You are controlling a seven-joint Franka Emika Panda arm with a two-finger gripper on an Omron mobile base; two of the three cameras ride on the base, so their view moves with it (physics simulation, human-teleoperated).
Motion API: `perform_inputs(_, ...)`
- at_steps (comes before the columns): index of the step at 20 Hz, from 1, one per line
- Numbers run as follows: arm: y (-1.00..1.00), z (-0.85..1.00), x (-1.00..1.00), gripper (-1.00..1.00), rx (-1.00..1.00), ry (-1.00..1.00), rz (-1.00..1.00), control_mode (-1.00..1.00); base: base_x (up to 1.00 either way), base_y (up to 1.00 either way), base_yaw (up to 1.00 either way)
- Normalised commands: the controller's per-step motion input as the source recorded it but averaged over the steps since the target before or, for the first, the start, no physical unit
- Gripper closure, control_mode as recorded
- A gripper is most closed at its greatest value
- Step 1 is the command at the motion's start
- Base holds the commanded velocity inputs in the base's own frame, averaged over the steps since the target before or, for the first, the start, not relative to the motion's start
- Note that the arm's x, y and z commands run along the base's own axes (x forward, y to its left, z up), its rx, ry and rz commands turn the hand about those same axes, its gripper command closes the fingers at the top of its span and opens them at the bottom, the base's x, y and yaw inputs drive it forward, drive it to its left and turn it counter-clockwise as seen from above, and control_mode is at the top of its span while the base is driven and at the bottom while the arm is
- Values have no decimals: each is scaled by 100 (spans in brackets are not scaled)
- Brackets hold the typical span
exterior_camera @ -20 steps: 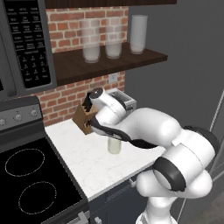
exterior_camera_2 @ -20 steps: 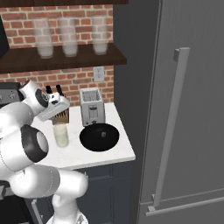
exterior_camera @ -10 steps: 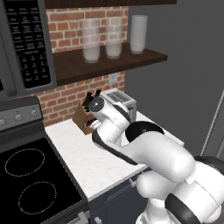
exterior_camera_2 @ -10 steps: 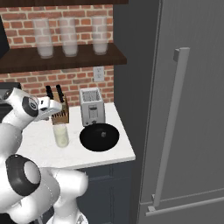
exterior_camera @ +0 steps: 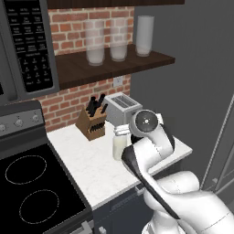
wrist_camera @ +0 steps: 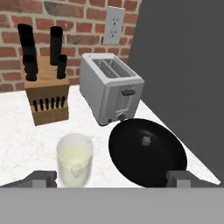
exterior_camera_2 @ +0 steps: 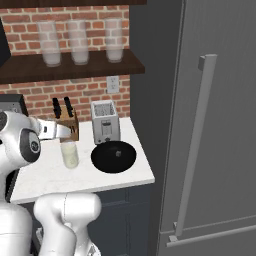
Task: Grab a lemon wedge from the fridge and one ice cube from the ice bowl, and put them in the glass of lemonade.
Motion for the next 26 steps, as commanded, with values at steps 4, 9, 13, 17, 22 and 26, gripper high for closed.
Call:
perform_inputs(4, -42, 54, -86, -100, 33, 2, 2, -100, 0, 0, 0)
perform_inputs(9, -30, 39, -59, -100, 20, 16, 11, -100, 0, 0, 0)
perform_inputs(13, -5, 26, -62, -100, 5, 9, 18, -100, 0, 0, 0)
perform_inputs(17, 0, -14, -62, -100, -8, 1, 17, -100, 0, 0, 0)
perform_inputs(22, 0, -20, -53, -100, -10, 0, 11, -100, 0, 0, 0)
perform_inputs(26, 0, -13, -74, -100, -7, 0, 8, -100, 0, 0, 0)
